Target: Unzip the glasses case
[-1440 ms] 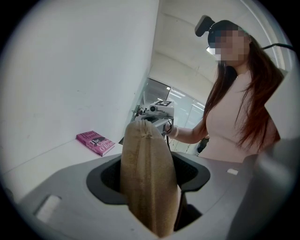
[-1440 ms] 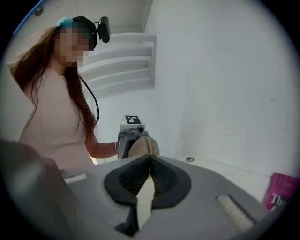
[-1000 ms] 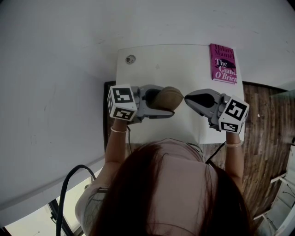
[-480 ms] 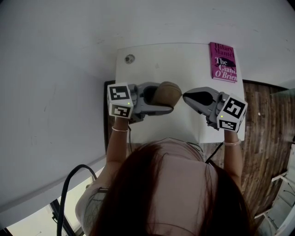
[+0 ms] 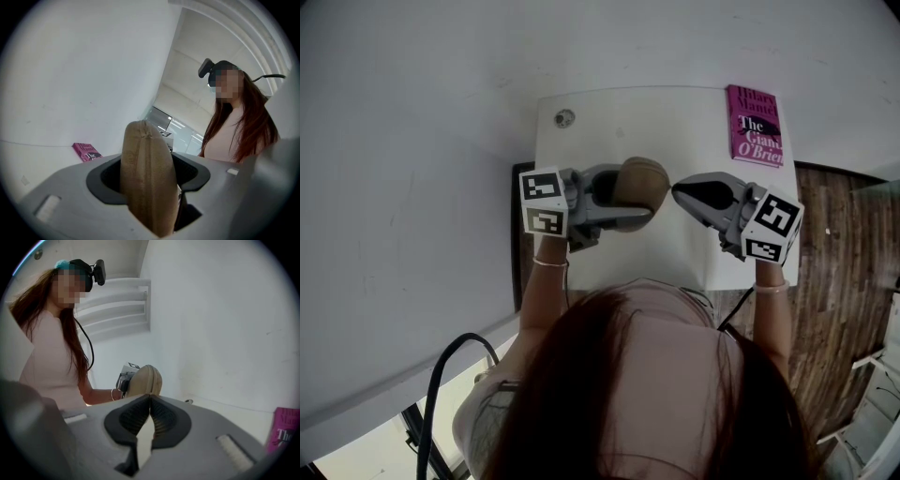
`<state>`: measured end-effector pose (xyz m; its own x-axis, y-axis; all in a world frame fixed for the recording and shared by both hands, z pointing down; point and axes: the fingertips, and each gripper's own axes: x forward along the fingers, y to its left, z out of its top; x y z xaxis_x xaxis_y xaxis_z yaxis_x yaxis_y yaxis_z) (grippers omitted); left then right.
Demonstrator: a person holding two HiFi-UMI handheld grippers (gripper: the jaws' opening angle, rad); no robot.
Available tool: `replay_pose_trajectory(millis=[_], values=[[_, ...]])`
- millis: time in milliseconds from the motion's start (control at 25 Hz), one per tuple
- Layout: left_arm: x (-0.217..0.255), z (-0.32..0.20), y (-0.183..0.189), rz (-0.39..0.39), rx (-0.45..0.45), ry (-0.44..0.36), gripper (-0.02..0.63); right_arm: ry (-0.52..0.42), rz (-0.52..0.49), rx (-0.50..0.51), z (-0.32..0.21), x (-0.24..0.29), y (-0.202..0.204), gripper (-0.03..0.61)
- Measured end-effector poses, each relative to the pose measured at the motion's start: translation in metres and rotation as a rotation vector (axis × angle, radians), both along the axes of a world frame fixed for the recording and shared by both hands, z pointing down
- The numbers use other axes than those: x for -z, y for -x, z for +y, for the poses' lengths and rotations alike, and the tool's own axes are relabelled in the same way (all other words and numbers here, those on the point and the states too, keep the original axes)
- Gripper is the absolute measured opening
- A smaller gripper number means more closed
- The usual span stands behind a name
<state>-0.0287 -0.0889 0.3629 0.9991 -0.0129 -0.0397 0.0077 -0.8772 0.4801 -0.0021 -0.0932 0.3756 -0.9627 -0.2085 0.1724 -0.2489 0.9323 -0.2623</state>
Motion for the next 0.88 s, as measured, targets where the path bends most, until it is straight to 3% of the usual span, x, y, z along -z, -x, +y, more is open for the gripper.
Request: replay_pose_trajectory(millis=[880], values=[[0.012,-0.013,0.000,0.105,0.094,0.042,0.293,0.028,-0.038,-0.019,0.002,-0.004,-0.002,0.007]])
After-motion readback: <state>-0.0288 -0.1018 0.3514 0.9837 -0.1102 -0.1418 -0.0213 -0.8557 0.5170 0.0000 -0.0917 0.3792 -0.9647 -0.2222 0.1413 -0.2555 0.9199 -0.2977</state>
